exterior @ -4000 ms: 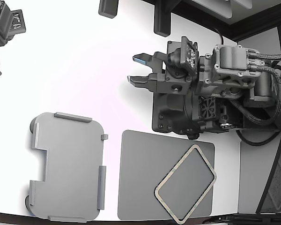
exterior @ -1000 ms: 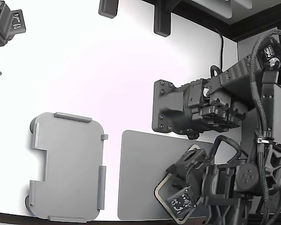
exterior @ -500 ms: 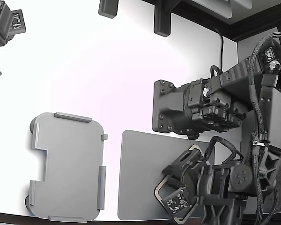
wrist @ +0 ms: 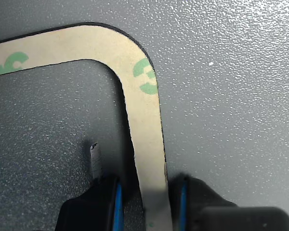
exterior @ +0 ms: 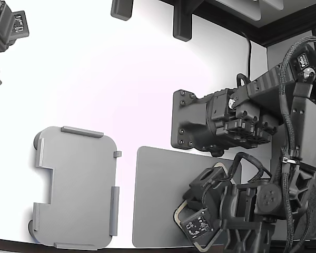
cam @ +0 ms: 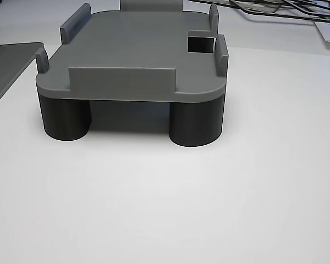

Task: Move top rectangular frame to the holder.

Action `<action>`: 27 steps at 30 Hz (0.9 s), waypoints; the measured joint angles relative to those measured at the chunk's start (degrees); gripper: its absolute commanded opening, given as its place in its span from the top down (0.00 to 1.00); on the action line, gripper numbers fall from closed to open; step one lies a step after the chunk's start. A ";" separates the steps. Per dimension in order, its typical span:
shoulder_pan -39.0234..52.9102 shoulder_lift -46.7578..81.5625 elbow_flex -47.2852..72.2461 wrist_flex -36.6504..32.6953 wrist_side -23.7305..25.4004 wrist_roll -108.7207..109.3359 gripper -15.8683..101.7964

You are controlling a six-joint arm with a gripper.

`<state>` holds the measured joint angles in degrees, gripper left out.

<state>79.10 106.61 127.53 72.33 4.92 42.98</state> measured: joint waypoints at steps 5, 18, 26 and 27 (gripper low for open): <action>0.00 -0.26 -0.09 -0.09 0.44 0.70 0.79; -1.23 -2.81 -10.90 9.14 1.58 4.83 0.96; -7.38 -5.01 -25.75 19.34 6.42 21.36 0.96; -8.53 -5.98 -27.95 20.65 7.65 24.26 0.96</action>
<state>70.58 100.63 99.58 92.99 12.57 67.24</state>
